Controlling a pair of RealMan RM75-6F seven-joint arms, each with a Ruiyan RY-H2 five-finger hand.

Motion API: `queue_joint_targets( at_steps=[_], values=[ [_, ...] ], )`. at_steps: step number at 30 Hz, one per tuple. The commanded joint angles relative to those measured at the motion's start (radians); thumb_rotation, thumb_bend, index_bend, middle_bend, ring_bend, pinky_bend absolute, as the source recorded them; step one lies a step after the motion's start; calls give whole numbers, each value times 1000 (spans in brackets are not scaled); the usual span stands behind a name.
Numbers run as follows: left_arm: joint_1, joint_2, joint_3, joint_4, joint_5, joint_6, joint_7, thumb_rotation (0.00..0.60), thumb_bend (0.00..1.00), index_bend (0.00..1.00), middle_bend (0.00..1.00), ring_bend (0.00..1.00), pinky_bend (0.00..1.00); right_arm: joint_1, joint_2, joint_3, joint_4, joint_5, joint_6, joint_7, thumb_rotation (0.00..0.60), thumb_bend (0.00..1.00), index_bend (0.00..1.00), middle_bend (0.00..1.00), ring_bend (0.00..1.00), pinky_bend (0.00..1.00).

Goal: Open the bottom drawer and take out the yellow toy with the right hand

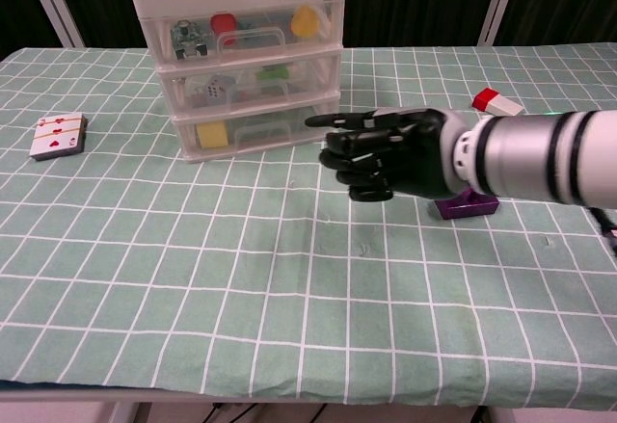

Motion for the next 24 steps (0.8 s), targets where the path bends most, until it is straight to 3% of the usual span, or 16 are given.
queue_joint_targets(
  at_steps=[1, 14, 24],
  values=[
    [-2, 0, -2, 3, -3, -5, -5, 600, 48, 315, 192, 166, 189, 111, -121, 46, 140, 146, -91, 18, 600, 635, 49, 772, 853, 919],
    [-13, 2, -12, 14, -11, -23, -23, 600, 48, 316, 192, 166, 189, 237, -245, 75, 332, 349, -119, -61, 600, 651, 30, 772, 854, 919],
    [-12, 6, -14, 11, -15, -25, -26, 600, 47, 318, 192, 166, 189, 295, -286, 77, 419, 425, -130, -140, 600, 653, 29, 771, 854, 919]
  ],
)
